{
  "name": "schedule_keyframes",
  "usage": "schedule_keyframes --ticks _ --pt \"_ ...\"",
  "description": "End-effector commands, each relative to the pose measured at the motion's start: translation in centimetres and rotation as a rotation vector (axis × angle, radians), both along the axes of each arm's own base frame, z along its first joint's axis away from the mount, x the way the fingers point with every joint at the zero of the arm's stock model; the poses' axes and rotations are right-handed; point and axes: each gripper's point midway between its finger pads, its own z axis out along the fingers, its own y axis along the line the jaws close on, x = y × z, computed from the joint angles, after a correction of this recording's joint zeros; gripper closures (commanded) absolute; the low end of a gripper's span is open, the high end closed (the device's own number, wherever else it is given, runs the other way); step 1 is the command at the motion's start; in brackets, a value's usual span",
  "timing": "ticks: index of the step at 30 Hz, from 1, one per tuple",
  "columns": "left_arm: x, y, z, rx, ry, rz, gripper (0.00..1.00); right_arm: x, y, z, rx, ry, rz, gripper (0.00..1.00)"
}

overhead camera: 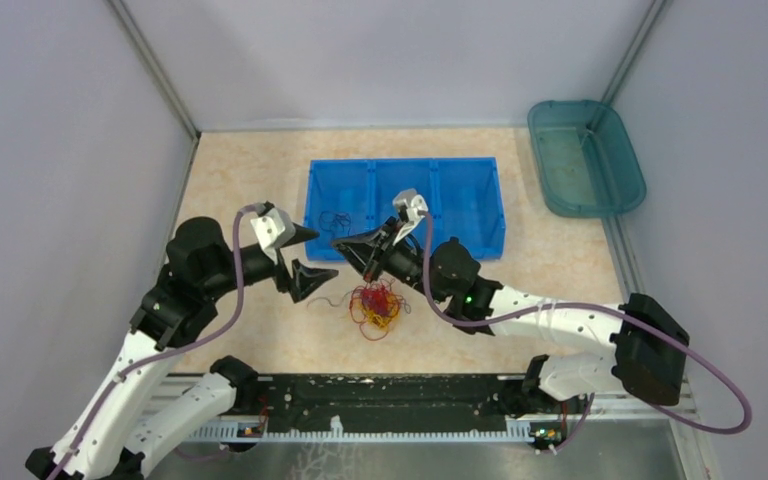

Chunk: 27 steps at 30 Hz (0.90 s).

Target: Untangle the cables

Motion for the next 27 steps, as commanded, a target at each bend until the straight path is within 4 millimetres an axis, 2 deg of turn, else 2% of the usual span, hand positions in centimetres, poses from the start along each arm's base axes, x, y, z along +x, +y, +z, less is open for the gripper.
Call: schedule_keyframes --ticks 1,3,13,18,22,27 --pt "-1.9 -0.9 0.1 -0.089 0.074 -0.072 0.08 0.5 0.1 5.8 0.172 -0.025 -0.017 1.0" --pt "-2.6 -1.2 -0.9 -0.097 0.116 -0.104 0.0 0.6 0.3 6.2 0.19 -0.021 -0.022 1.0" --pt "-3.7 -2.4 -2.6 -0.179 0.189 -0.177 0.0 0.3 0.9 8.1 0.327 0.029 -0.043 1.0" --pt "-3.0 -2.8 -3.5 -0.204 0.191 -0.168 0.01 -0.2 1.1 9.1 0.367 0.04 -0.059 1.0" --pt "-2.8 -3.4 -3.3 -0.239 0.202 -0.195 0.04 -0.4 1.4 9.5 0.385 0.044 -0.049 1.0" --pt "-1.2 -3.5 -3.6 -0.261 0.193 -0.129 0.03 -1.6 2.0 10.6 0.415 0.04 0.02 1.0"
